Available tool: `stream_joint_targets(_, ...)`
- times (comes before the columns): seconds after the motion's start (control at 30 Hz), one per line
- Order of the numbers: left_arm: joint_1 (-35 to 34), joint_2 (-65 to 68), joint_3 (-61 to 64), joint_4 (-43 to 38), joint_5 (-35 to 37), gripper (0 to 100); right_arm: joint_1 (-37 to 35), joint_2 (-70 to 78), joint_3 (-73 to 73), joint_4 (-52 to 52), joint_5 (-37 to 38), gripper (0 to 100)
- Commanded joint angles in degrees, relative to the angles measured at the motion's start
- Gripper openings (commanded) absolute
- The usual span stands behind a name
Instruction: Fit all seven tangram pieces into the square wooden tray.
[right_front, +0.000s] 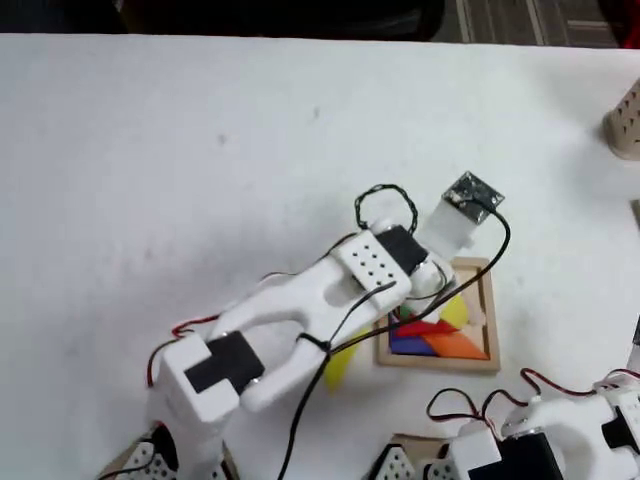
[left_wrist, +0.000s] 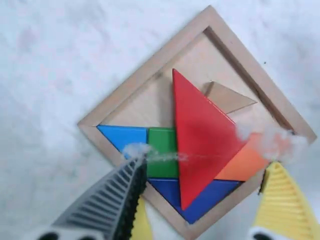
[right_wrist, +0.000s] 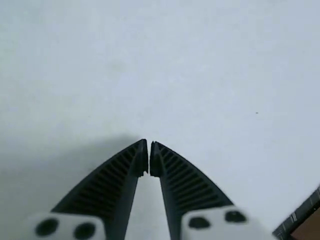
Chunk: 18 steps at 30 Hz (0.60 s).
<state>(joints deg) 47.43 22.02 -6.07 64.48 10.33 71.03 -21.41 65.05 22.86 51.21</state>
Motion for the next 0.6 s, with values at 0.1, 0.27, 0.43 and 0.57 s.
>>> stream_joint_targets(0.1, -3.91, -9.54, -5.36, 12.66, -5.27, 37, -1.98, -0.84, -0.35, -1.54, 0.44, 2.1)
stream_joint_targets(0.27, -9.80, -21.58, -1.76, 18.46, -6.15, 37, -6.20, -0.92, -0.44, -0.31, 0.18, 1.8)
stream_joint_targets(0.43, -20.79, -33.63, 9.49, 17.41, -8.18, 37, -11.47, -1.45, -2.64, 8.57, 0.18, 1.8)
stream_joint_targets(0.57, -28.97, -40.57, 22.77, 13.19, -8.44, 37, -16.04, -1.45, -10.64, 25.54, 0.09, 1.8)
